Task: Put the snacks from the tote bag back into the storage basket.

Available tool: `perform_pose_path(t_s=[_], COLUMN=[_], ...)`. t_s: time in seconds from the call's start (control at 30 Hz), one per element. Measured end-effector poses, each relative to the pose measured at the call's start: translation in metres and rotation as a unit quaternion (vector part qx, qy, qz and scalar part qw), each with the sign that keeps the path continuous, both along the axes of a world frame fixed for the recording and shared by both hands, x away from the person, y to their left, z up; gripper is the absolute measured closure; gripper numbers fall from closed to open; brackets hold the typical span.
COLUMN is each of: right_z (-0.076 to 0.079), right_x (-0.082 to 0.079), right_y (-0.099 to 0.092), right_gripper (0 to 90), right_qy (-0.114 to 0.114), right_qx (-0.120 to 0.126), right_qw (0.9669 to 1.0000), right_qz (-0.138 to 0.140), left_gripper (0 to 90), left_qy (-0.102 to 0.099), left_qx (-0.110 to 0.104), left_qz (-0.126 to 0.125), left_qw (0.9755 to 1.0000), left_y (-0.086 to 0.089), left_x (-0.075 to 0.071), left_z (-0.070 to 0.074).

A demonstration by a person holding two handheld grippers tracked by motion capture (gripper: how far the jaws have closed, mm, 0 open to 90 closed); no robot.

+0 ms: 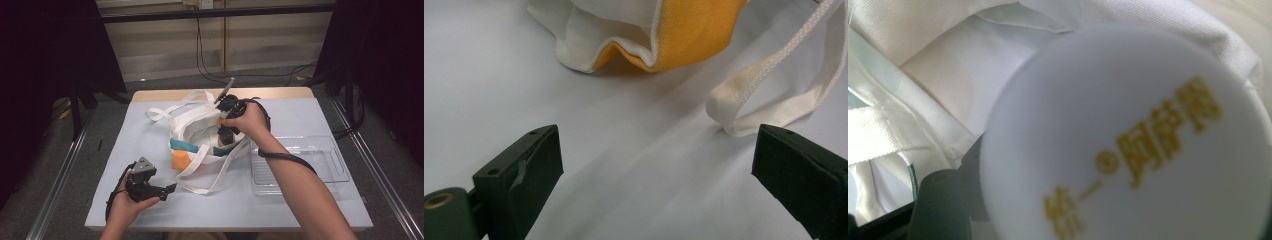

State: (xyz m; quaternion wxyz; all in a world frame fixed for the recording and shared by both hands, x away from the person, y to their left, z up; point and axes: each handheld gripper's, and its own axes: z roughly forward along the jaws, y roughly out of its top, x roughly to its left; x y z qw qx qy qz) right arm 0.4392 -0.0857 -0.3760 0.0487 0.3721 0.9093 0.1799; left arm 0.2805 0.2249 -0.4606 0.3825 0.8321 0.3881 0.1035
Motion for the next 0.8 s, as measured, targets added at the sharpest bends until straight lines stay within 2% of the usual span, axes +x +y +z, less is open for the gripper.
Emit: perform_pose_path(t_s=[0.3, 0.67, 0.8], right_z=[0.012, 0.033, 0.043], right_x=[-0.001, -0.002, -0.002], right_y=[-0.001, -0.006, -0.009], right_gripper=[30.7, 30.7, 30.7], right_qy=[0.009, 0.013, 0.019], right_qx=[-0.014, -0.014, -0.025], right_qw=[0.9998, 0.9998, 0.9994], right_qz=[0.009, 0.010, 0.013], left_gripper=[5.8, 5.7, 5.7], left_qy=[-0.001, -0.001, 0.001], left_qx=[0.005, 0.004, 0.003], left_qz=[-0.003, -0.003, -0.005], left_qw=[1.0000, 1.0000, 1.0000], left_y=[0.000, 0.000, -0.001], left_x=[0.001, 0.001, 0.000], left_z=[0.000, 0.000, 0.001])
